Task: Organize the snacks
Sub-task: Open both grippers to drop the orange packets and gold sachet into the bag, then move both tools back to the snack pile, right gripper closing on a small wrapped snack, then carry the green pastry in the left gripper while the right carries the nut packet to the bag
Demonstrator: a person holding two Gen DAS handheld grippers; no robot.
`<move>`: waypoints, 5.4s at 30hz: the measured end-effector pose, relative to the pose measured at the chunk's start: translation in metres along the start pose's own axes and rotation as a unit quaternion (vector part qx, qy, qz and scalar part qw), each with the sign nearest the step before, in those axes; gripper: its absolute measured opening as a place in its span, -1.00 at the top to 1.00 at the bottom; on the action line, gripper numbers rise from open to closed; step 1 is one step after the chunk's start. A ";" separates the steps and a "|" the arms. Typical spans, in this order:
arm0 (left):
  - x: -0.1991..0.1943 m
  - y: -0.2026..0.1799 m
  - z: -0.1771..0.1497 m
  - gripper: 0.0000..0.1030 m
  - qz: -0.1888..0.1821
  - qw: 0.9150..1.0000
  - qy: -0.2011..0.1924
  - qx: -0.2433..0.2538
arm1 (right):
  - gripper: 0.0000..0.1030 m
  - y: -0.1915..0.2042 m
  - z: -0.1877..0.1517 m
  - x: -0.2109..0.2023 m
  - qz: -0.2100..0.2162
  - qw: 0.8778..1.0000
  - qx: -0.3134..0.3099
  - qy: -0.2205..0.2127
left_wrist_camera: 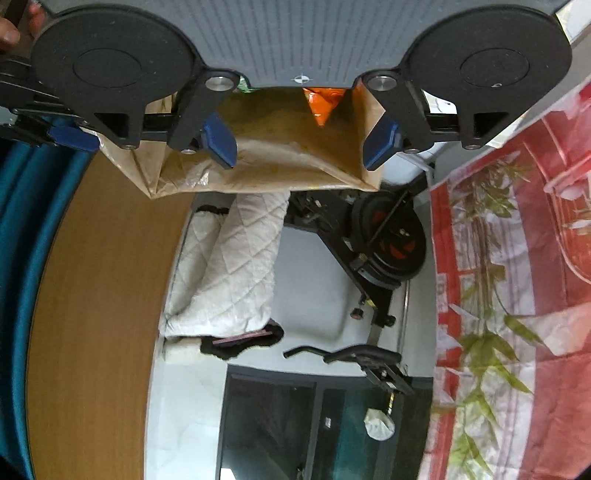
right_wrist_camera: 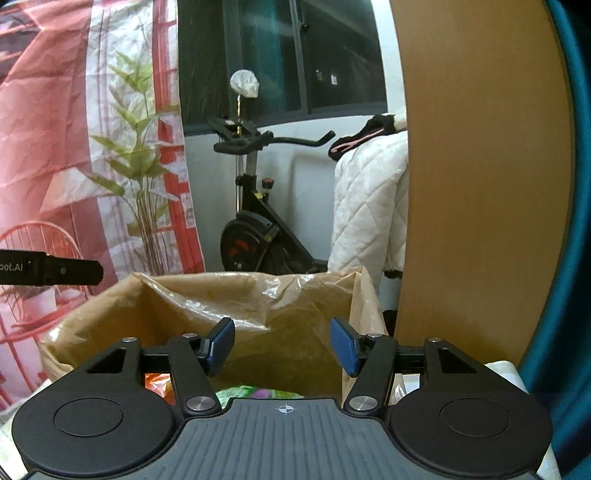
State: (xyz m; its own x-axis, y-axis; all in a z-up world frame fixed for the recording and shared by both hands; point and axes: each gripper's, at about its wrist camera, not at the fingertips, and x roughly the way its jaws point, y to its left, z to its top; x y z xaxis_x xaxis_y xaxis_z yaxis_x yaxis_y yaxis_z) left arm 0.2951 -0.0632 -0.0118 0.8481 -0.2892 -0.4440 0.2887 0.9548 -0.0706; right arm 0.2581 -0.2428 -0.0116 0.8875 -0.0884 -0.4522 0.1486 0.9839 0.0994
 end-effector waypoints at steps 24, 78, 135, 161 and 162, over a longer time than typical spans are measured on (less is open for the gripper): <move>-0.104 0.057 -0.105 -0.48 0.023 0.999 0.020 -0.043 | -0.44 -0.002 -0.098 -0.088 0.013 0.999 0.034 -0.005; -0.037 0.077 -0.175 -0.42 -0.017 0.978 0.165 -0.129 | 0.72 -0.013 -0.179 -0.044 0.030 0.988 0.079 0.131; -0.079 0.027 -0.053 0.23 -0.019 0.999 -0.018 -0.023 | 0.72 -0.008 -0.064 -0.097 0.081 0.995 0.049 -0.017; 0.006 0.001 -0.024 -0.23 -0.046 0.999 0.016 0.012 | -0.06 -0.013 -0.029 -0.028 0.034 0.999 0.016 0.002; -0.002 0.004 -0.025 -0.23 -0.044 0.999 0.015 0.008 | -0.34 -0.012 -0.030 -0.035 0.035 0.999 0.016 -0.006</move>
State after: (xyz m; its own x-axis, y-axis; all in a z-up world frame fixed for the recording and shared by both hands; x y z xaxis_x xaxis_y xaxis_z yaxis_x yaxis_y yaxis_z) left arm 0.2839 -0.0569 -0.0334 0.8056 -0.3706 -0.4623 0.3700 0.9241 -0.0960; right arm 0.2120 -0.2471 -0.0236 0.9012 -0.0207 -0.4329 0.0991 0.9823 0.1592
